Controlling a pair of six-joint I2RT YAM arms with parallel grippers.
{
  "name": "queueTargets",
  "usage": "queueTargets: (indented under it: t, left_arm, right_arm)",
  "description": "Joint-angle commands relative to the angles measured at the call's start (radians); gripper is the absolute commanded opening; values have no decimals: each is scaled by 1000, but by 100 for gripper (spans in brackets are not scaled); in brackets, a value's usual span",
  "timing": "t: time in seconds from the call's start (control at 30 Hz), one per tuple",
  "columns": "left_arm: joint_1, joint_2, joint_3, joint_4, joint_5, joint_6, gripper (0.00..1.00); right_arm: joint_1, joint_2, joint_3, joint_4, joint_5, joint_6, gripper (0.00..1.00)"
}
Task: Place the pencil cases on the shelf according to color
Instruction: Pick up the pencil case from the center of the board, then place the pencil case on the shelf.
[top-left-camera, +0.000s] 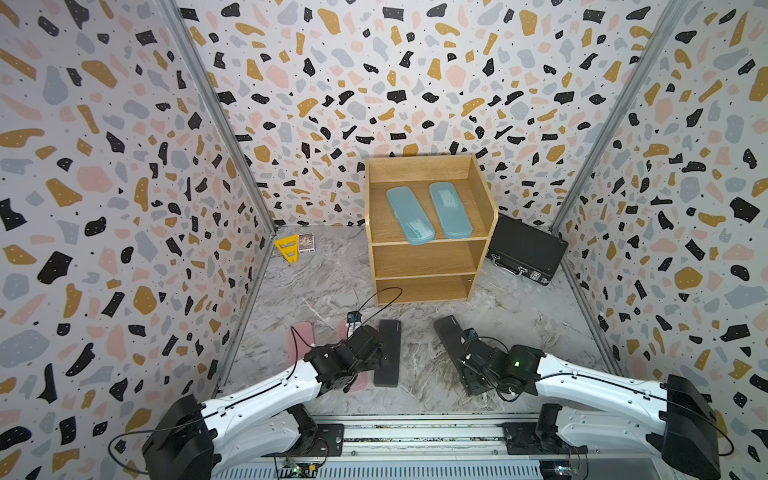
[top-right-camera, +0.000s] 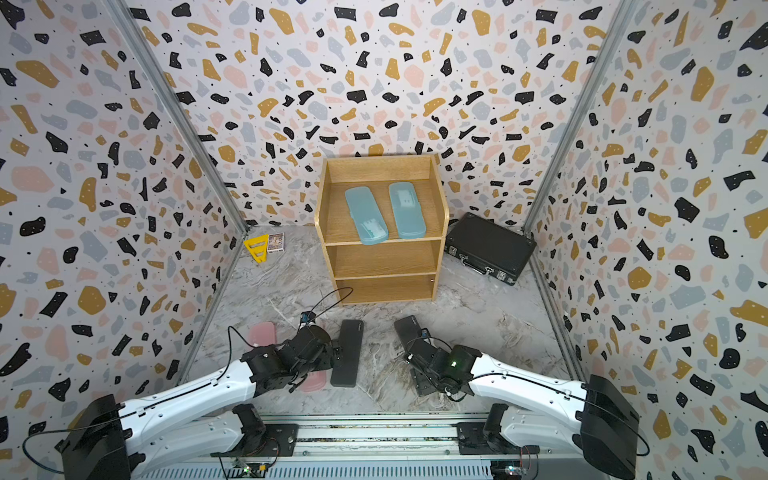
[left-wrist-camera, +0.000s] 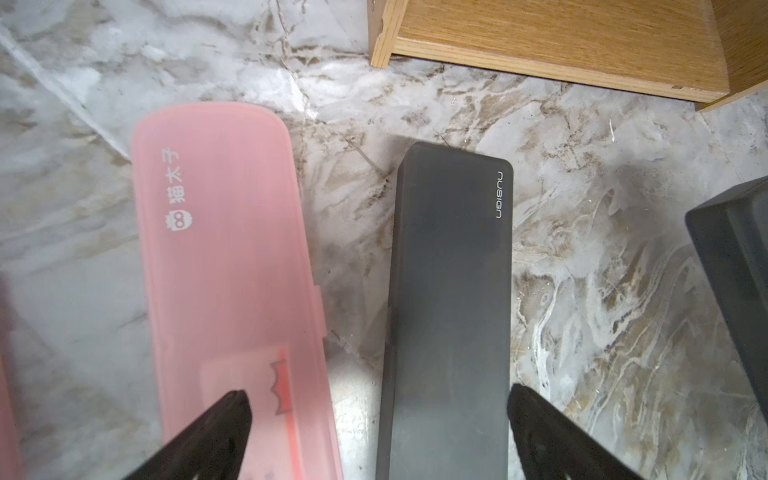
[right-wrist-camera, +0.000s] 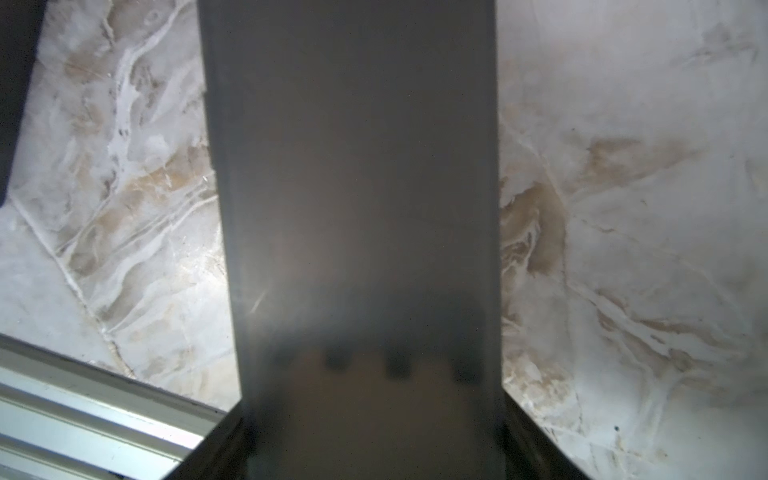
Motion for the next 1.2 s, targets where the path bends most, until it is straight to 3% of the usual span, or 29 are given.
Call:
queueTargets:
  t: [0.0, 0.47, 1.17]
  left_arm:
    - [-2, -3, 33, -5, -28, -4, 100]
    - [-3, -58, -8, 8, -43, -29, 100]
    - [-3, -69, -8, 1, -45, -33, 100]
  right_arm:
    - [0, -49, 52, -52, 35, 16, 50]
    - [1, -191, 95, -100, 61, 2, 49]
    - [1, -247, 189, -142, 115, -15, 47]
